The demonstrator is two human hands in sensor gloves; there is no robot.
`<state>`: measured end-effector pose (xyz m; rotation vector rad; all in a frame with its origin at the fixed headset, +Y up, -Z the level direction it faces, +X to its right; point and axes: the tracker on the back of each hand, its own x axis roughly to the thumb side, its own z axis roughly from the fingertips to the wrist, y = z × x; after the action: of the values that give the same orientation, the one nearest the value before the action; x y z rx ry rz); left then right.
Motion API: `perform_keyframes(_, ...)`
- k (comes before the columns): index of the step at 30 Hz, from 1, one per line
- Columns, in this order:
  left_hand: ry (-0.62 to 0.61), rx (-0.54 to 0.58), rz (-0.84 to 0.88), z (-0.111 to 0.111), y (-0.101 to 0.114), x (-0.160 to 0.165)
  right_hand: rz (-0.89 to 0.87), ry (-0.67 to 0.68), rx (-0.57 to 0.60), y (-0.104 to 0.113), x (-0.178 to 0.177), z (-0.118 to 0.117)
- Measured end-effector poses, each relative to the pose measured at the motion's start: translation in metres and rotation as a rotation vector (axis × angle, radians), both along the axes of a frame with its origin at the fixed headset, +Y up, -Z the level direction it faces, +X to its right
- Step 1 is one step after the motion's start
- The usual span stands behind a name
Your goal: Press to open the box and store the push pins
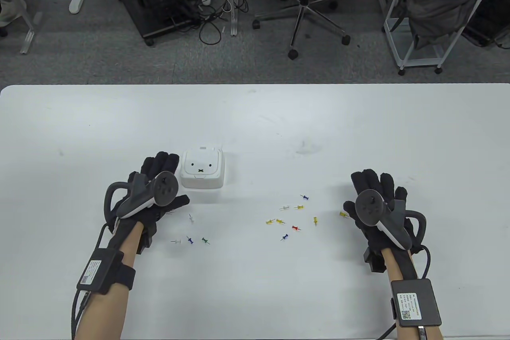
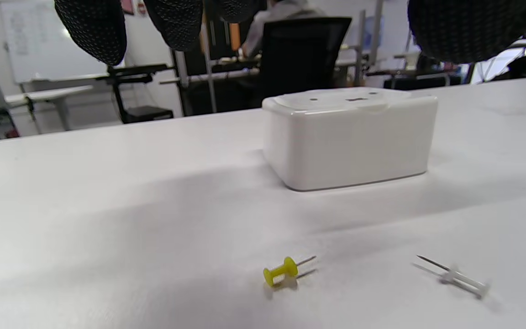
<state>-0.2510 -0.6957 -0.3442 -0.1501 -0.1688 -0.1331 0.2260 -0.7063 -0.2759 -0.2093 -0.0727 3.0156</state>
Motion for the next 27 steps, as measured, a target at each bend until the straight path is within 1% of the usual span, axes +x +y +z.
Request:
perform_keyframes(4,-0.003,-0.047,-0.045,-0.033,-0.007,0.012,-0.006,0.0,-0.014,-0.002,0.001,-0.001)
perform_keyframes(8,-0.026,-0.104,-0.031,-0.058,-0.013,0.025,0.0,0.008,-0.024,-0.003,0.0,-0.001)
perform_keyframes(12,-0.059,-0.132,-0.059,-0.076,-0.02,0.038,-0.005,0.008,-0.023,-0.003,0.0,-0.001)
perform_keyframes(13,-0.061,-0.158,-0.063,-0.08,-0.024,0.041,-0.005,0.01,-0.026,-0.004,0.0,-0.001)
perform_keyframes(16,-0.06,-0.199,-0.079,-0.085,-0.036,0.048,0.004,0.017,-0.04,-0.006,-0.002,-0.001)
perform_keyframes(17,-0.06,-0.124,-0.111,-0.083,-0.036,0.048,0.003,0.017,-0.042,-0.006,-0.002,-0.002)
perform_keyframes(18,-0.082,-0.102,-0.127,-0.085,-0.036,0.049,0.001,0.017,-0.041,-0.006,-0.002,-0.002)
perform_keyframes(19,-0.06,-0.137,-0.111,-0.085,-0.035,0.048,-0.002,0.018,-0.04,-0.006,-0.002,-0.002)
perform_keyframes(23,-0.07,-0.119,-0.108,-0.08,-0.035,0.044,0.004,0.028,-0.037,-0.005,-0.002,-0.001)
perform_keyframes(25,-0.076,-0.099,-0.131,-0.076,-0.029,0.04,-0.001,0.041,-0.009,0.0,-0.004,0.001)
perform_keyframes(27,-0.08,-0.095,-0.085,-0.071,-0.021,0.037,0.003,0.052,0.007,0.001,-0.006,0.001)
